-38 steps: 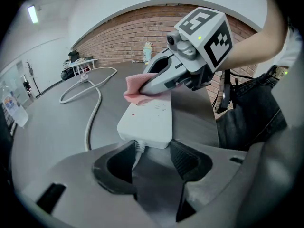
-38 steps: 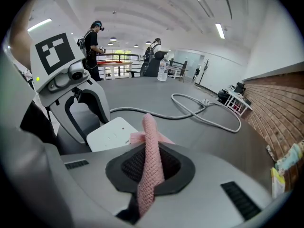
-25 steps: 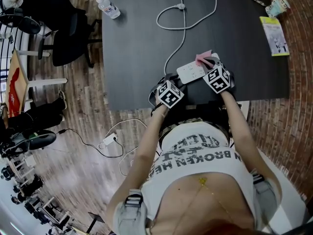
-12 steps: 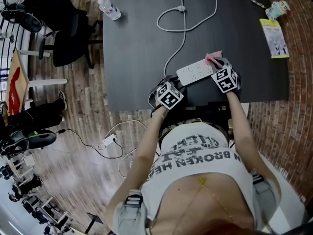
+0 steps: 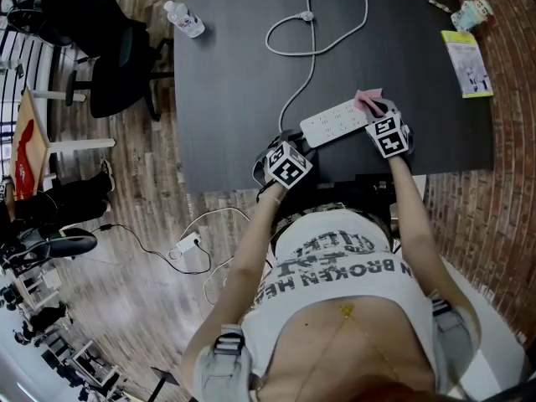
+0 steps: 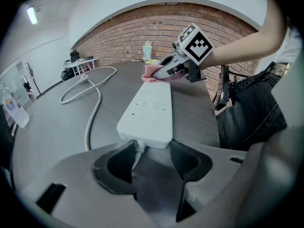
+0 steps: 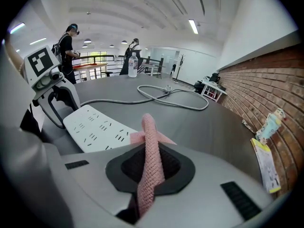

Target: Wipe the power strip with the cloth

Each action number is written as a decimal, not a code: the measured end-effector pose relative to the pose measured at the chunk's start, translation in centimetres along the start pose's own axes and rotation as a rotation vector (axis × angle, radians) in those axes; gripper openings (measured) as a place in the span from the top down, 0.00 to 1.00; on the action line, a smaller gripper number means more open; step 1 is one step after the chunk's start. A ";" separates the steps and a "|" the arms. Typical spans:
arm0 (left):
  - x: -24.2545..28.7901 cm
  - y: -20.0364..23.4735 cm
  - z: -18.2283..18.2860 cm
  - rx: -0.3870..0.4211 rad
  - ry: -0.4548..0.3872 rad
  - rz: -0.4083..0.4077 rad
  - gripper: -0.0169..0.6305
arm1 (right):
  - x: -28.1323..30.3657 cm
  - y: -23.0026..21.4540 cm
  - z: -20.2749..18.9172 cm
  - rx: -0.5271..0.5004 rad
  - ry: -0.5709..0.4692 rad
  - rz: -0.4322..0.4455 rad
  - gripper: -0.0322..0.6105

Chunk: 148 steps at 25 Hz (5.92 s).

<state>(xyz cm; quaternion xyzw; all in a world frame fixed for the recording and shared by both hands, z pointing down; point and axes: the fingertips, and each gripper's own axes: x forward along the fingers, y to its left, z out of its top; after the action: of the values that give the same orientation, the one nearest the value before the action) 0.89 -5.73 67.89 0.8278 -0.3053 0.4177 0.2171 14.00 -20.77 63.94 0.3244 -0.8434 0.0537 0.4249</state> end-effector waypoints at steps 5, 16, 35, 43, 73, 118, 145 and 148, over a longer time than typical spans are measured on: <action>0.1 0.0 0.1 0.002 -0.001 0.001 0.63 | 0.0 -0.1 -0.1 0.022 -0.014 -0.002 0.92; 0.0 0.0 -0.1 0.002 -0.002 -0.006 0.63 | -0.6 0.5 0.5 -0.017 -0.006 -0.030 0.92; 0.2 0.0 0.1 0.011 -0.006 -0.009 0.63 | -4.4 16.2 7.6 -0.245 -0.143 0.316 0.92; 0.4 0.1 0.1 0.015 -0.003 -0.006 0.63 | -1.2 20.0 4.6 -0.268 -0.047 0.387 0.92; 0.2 0.2 -0.2 0.019 0.004 -0.015 0.63 | -0.9 18.3 4.0 -0.295 -0.013 0.320 0.92; 0.3 0.1 -0.2 0.027 0.023 -0.026 0.63 | -2.0 4.3 -1.6 -0.048 0.099 0.167 0.92; 0.5 0.0 -0.2 0.027 0.019 -0.022 0.63 | -2.3 0.8 -3.2 0.074 0.082 0.075 0.92; 0.5 0.0 -0.1 0.026 0.020 -0.022 0.63 | -2.2 0.7 -3.2 0.080 0.079 0.071 0.92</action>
<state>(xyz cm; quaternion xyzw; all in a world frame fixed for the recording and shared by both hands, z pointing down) 1.06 -5.79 68.38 0.8297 -0.2887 0.4274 0.2136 16.71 -17.95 64.47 0.3087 -0.8342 0.1149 0.4424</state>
